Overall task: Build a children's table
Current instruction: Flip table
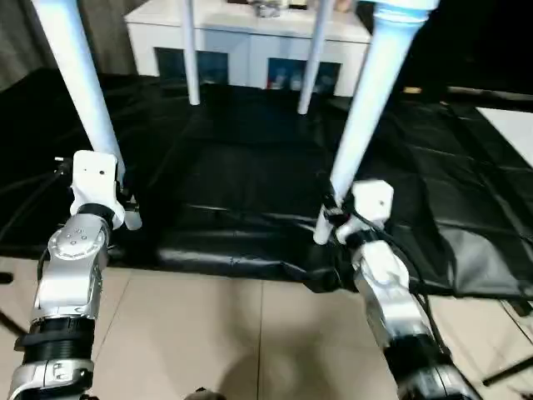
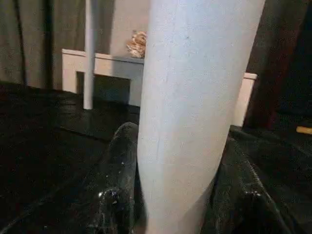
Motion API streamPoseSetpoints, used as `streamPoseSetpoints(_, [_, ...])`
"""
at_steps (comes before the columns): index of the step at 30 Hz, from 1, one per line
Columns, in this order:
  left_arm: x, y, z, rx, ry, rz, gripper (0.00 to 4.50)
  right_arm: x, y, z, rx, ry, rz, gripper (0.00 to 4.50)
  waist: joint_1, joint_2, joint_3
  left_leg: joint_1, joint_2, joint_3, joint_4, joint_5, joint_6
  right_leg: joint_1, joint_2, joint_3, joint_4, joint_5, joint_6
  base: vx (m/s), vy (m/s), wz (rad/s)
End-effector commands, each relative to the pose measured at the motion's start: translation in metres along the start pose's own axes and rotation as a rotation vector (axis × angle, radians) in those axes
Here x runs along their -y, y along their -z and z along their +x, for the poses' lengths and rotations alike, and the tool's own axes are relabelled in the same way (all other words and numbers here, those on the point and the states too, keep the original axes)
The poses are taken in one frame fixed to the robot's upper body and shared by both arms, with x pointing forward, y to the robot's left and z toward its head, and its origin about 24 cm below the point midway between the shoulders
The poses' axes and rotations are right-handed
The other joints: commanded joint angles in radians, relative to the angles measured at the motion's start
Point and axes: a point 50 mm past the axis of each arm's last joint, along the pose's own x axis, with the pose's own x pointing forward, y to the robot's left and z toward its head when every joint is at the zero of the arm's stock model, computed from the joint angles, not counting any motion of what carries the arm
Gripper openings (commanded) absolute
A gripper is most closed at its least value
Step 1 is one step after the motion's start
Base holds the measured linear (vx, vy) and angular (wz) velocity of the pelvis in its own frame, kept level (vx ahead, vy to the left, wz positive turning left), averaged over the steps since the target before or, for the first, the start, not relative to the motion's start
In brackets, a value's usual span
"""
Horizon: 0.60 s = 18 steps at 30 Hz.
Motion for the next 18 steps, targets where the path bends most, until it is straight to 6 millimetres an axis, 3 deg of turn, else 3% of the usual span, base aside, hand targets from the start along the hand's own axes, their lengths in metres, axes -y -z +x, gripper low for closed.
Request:
streamPoseSetpoints(1, [0.007, 0.0, 0.0, 0.006, 0.049, 0.137, 1.96, 0.0, -0.007, 0.005, 0.04, -0.063, -0.062, 1.81, -0.014, 0.034, -0.058, 0.072, 0.052, -0.056, -0.112, -0.763, -0.159, -0.015, -0.044, 0.016, -0.092, -0.434, -0.119, 0.0, 0.0, 0.0])
streamPoseSetpoints(3, [0.004, -0.001, -0.002, 0.019, 0.034, 0.118, 2.41, -0.001, -0.01, 0.005, 0.064, -0.074, -0.038, 2.25, -0.014, 0.034, -0.059, 0.073, 0.052, -0.055, -0.111, -0.767, -0.157, -0.014, -0.046, 0.016, -0.092, -0.429, -0.123, 0.0, 0.0, 0.0])
streamPoseSetpoints(6, [0.001, -0.004, -0.004, 0.042, 0.01, 0.108, 2.52, 0.0, -0.012, 0.002, 0.093, -0.065, -0.022, 2.38, -0.016, 0.035, -0.056, 0.069, 0.053, -0.054, -0.116, -0.776, -0.152, -0.013, -0.046, 0.013, -0.096, -0.439, -0.118, 0.0, 0.0, 0.0])
streamPoseSetpoints(11, [-0.003, -0.012, -0.018, 0.122, -0.045, 0.044, 2.97, 0.012, -0.021, -0.015, 0.17, -0.027, 0.006, 2.88, -0.015, 0.042, -0.049, 0.076, 0.057, -0.051, -0.125, -0.842, -0.151, -0.019, -0.036, 0.002, -0.101, -0.457, -0.117, 0.0, 0.0, 0.0])
streamPoseSetpoints(13, [-0.001, -0.016, -0.025, 0.16, -0.062, 0.032, 3.07, 0.017, -0.024, -0.022, 0.186, -0.003, 0.001, 2.98, -0.013, 0.042, -0.047, 0.078, 0.059, -0.047, -0.131, -0.862, -0.146, -0.017, -0.032, -0.001, -0.103, -0.466, -0.112, 0.0, 0.0, 0.0])
streamPoseSetpoints(15, [0.0, -0.019, -0.03, 0.184, -0.084, 0.02, 3.28, 0.02, -0.025, -0.027, 0.181, 0.025, -0.002, 3.15, -0.014, 0.047, -0.043, 0.07, 0.057, -0.034, -0.154, -0.884, -0.142, -0.004, -0.015, -0.019, -0.096, -0.482, -0.105, 0.0, 0.0, 0.0])
streamPoseSetpoints(16, [0.0, -0.019, -0.03, 0.184, -0.084, 0.02, 3.33, 0.02, -0.025, -0.027, 0.181, 0.025, -0.002, 3.2, -0.009, 0.045, -0.041, 0.046, 0.063, -0.019, -0.186, -0.891, -0.138, 0.022, -0.001, -0.03, -0.06, -0.464, -0.106, 0.0, 0.0, 0.0])
streamPoseSetpoints(17, [0.0, -0.019, -0.033, 0.189, -0.093, 0.012, 3.36, 0.022, -0.026, -0.029, 0.177, 0.037, -0.002, 3.22, 0.001, 0.047, -0.043, 0.034, 0.064, -0.006, -0.202, -0.882, -0.136, 0.036, 0.003, -0.029, -0.034, -0.449, -0.109, -0.077, -0.037, 0.03])
streamPoseSetpoints(18, [0.001, -0.021, -0.038, 0.208, -0.105, -0.001, 3.36, 0.023, -0.027, -0.032, 0.176, 0.042, -0.004, 3.22, 0.025, 0.053, -0.043, 0.015, 0.065, 0.038, -0.241, -0.863, -0.142, 0.047, 0.018, -0.031, 0.028, -0.436, -0.118, -0.077, -0.037, 0.03])
